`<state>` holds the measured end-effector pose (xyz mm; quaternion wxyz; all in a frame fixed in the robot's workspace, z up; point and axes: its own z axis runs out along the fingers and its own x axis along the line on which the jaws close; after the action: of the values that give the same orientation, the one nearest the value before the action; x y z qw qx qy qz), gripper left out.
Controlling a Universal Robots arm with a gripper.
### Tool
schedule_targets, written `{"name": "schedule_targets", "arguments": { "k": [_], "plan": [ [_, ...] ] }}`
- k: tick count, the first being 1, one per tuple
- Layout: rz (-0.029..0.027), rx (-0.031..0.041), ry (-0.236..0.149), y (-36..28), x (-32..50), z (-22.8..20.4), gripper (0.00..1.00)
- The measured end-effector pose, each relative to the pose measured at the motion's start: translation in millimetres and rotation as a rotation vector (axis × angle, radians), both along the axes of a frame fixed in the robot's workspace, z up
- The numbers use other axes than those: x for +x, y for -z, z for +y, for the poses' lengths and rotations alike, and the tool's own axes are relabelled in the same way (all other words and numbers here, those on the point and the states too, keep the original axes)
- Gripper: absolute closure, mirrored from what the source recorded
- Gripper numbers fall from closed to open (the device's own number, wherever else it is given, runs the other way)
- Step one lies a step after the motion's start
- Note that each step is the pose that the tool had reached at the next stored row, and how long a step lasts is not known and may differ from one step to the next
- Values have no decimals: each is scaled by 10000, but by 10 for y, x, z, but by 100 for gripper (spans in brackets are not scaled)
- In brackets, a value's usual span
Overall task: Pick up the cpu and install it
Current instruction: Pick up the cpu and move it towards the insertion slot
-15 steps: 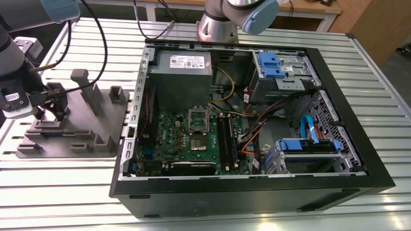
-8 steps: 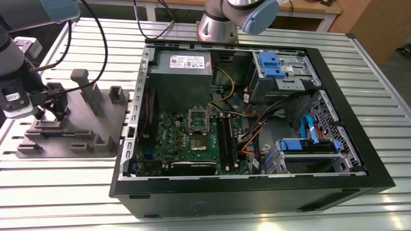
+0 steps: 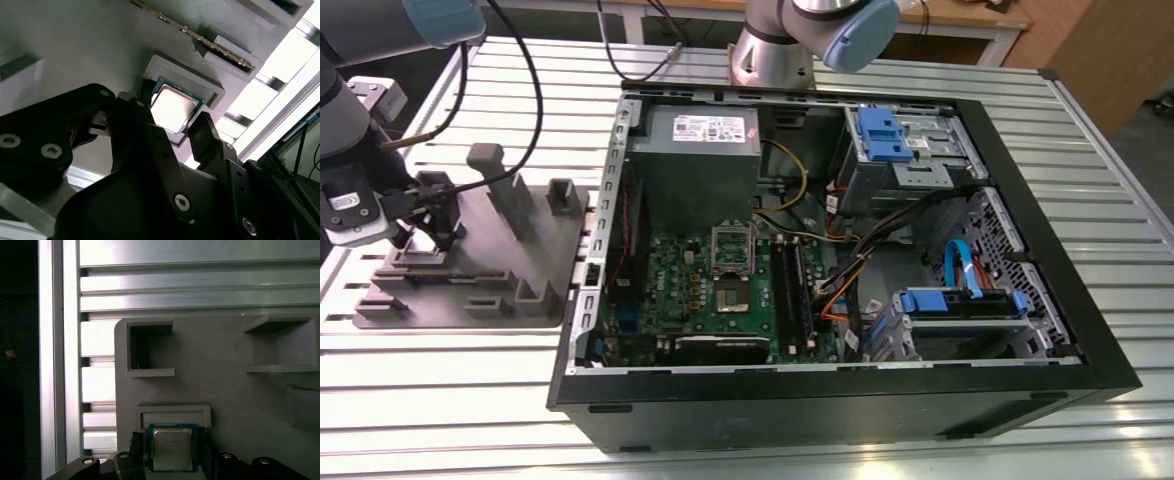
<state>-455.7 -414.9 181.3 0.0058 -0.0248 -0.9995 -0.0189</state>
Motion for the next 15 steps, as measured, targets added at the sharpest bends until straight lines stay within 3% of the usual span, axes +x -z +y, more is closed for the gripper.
{"name": "schedule_targets", "arguments": {
  "k": [10,11,15],
  "plan": [
    [1,-1,-22,0,0,0,45],
    [1,-1,-23,0,0,0,52],
    [1,-1,-24,-1,0,0,53]
  ]
}}
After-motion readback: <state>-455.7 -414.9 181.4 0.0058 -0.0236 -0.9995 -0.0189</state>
